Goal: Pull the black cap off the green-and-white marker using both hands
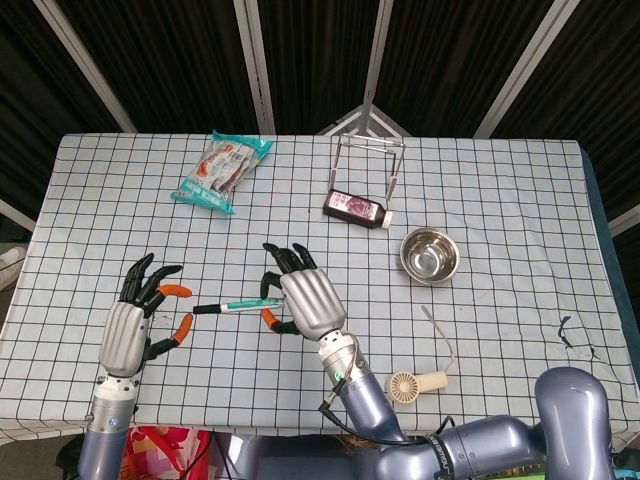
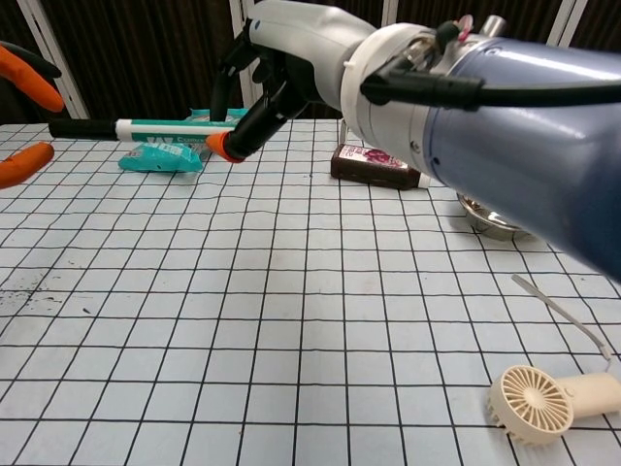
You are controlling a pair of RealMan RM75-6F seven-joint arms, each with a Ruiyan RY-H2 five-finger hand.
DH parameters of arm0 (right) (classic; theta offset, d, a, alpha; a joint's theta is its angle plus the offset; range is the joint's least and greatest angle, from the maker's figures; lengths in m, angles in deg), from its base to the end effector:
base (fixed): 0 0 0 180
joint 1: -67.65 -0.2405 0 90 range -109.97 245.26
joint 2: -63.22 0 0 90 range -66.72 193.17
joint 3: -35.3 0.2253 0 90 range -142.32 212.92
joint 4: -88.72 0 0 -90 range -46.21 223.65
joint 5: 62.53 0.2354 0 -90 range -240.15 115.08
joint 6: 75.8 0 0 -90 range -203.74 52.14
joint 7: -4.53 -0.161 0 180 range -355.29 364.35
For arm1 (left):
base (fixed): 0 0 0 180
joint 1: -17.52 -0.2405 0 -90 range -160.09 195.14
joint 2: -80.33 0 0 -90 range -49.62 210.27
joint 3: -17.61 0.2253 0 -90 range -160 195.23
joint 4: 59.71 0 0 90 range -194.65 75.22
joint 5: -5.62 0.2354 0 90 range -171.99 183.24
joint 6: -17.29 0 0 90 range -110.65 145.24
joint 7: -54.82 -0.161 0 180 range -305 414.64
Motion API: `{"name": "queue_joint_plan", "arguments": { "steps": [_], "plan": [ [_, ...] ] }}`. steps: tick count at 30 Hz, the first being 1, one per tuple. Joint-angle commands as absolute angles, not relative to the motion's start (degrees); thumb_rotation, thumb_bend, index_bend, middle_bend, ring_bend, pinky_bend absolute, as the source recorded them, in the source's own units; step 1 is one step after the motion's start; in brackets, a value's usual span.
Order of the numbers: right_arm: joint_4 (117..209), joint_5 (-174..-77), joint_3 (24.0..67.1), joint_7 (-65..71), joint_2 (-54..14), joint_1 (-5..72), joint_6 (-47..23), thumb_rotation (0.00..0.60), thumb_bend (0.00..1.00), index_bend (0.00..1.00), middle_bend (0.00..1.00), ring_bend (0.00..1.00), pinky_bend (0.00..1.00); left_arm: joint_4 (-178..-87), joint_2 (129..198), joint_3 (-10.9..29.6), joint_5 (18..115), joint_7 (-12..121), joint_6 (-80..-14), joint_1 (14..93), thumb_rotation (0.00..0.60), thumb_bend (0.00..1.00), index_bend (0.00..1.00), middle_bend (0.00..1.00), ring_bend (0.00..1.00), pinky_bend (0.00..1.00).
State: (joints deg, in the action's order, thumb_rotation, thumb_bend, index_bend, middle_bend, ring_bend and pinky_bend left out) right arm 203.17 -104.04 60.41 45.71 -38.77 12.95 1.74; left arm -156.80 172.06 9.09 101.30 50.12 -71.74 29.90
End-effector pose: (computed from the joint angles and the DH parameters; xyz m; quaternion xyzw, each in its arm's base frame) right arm 0.0810 -0.2652 -0.0231 0.6471 -0.4773 0.5023 0.3179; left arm -0.1283 0.2259 0.0271 -0.5175 -0.3991 -0.6245 0.4277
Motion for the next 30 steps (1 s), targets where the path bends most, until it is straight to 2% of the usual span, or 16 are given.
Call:
{"name": "queue_joint_plan", "arguments": {
  "steps": [1,8,16,30],
  "plan": [
    [203.32,-103.95,60.27,45.45,-38.53,13.05,1.87,0.600,0.50,0.71,0.11,0.13,0.00,-156.88,172.67,9.11,101.34,49.30,-71.69,30.29,0.600,0.47,0.45,0.21,0.00,0.00],
    [203.31,-103.75,59.81,44.15,-38.00,13.33,1.73,0.600,0.50,0.71,0.11,0.13,0.00,-158.54,172.31,9.76,101.05,45.98,-71.57,30.36,0.600,0.47,0.45,0.21,0.00,0.00],
    [203.37,-103.79,59.68,43.26,-37.63,13.28,1.60,0.600,0.50,0.71,0.11,0.13,0.00,-159.57,172.29,9.64,100.45,43.99,-71.63,30.60,0.600,0.47,0.50,0.21,0.00,0.00],
    [204.04,-103.46,59.57,42.41,-36.63,13.38,1.88,0.600,0.50,0.71,0.11,0.13,0.00,-159.14,173.98,8.93,100.20,43.15,-71.18,32.21,0.600,0.48,0.50,0.21,0.00,0.00]
  ]
}}
